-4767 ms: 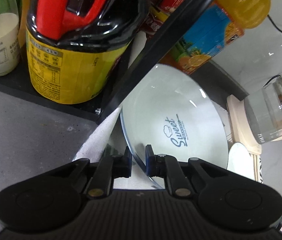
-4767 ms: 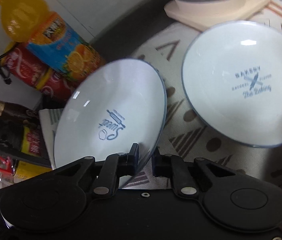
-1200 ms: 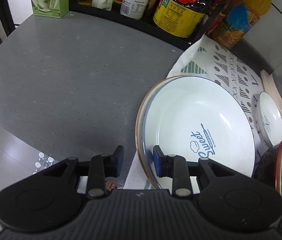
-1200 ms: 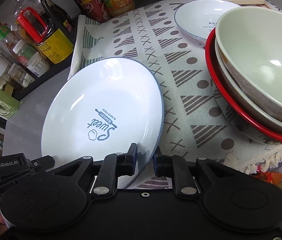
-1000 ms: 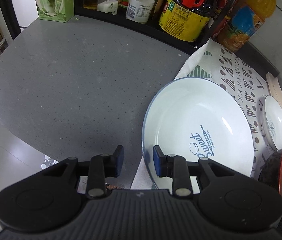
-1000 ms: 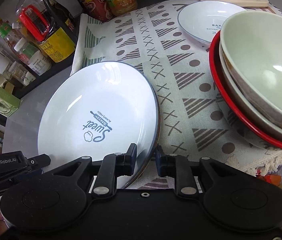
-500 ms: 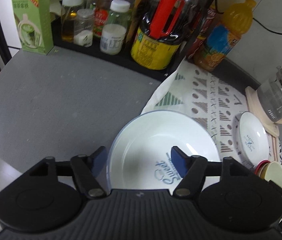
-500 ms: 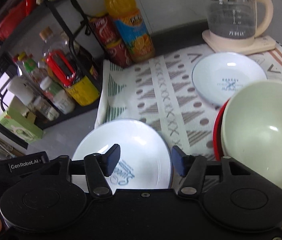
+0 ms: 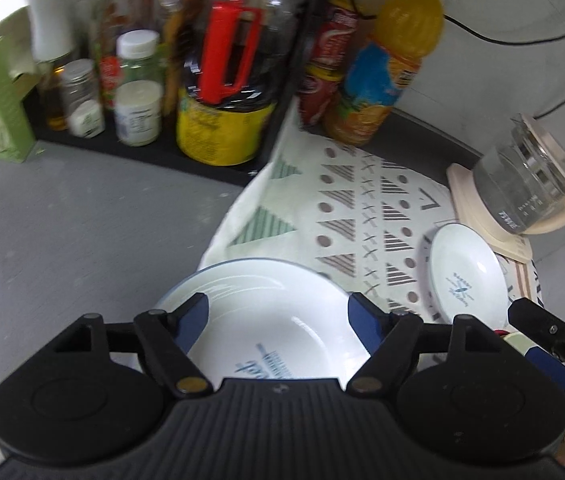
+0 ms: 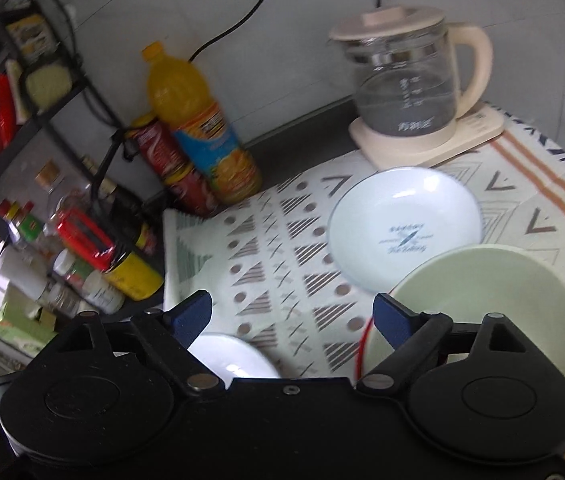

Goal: Organize plates and bowls
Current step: 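Move both grippers to the rim of the white 'BAKERY' plate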

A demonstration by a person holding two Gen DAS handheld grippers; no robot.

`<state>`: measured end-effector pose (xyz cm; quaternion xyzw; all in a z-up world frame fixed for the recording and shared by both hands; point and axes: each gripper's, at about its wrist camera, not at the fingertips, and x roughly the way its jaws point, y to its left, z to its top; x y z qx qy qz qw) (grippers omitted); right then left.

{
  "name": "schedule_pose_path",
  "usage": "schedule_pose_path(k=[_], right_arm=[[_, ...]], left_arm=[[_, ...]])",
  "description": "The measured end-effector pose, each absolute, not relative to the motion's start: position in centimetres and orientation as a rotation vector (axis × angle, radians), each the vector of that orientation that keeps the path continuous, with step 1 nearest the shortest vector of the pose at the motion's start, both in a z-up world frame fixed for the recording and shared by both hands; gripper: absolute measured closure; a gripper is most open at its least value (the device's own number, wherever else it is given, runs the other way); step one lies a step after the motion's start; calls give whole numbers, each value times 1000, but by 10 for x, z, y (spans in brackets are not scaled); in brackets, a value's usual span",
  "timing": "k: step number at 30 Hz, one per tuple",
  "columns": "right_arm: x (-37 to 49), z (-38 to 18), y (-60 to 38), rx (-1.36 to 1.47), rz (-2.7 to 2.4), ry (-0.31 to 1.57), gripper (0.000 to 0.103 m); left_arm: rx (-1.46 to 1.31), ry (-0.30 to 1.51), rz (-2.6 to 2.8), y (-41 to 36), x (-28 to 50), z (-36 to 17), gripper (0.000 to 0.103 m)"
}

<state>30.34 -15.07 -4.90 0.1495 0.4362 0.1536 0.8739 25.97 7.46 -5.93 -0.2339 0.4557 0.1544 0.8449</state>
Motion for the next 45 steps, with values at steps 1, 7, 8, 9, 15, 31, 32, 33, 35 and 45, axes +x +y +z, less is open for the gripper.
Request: schedule_pose_path(k=[1,7,8,9,15,31,32,33,35,45], right_arm=[[305,-49,-153,316,310,908,15],[317,-50,-170,332,245,898,14],[319,-50,-173,334,234,896,14],[322,-50,-176,334,221,894,14],[334,-58,-194,344,131,904,14],[371,-89,-224,418,-32,977,14],[375,-91,-226,420,-44,981,14],[378,-93,-228,419,-52,987,15],[385,-98,-232,423,-68,1000,15],[425,-137,-252,481,-125,1117,35]], left_arm=[[-488,963,316,72,264,-59,28],[-456,982,245,53,295,-60,28],[-450,986,233,50,300,-60,28],[-445,994,221,47,305,-61,28],[-419,1019,148,33,332,-66,28],[-393,1105,-1,11,397,-95,28],[-393,1109,-7,11,401,-97,28],[-393,1112,-14,10,405,-99,28],[-390,1117,-28,7,412,-103,28],[-424,1176,-86,-5,450,-132,35]])
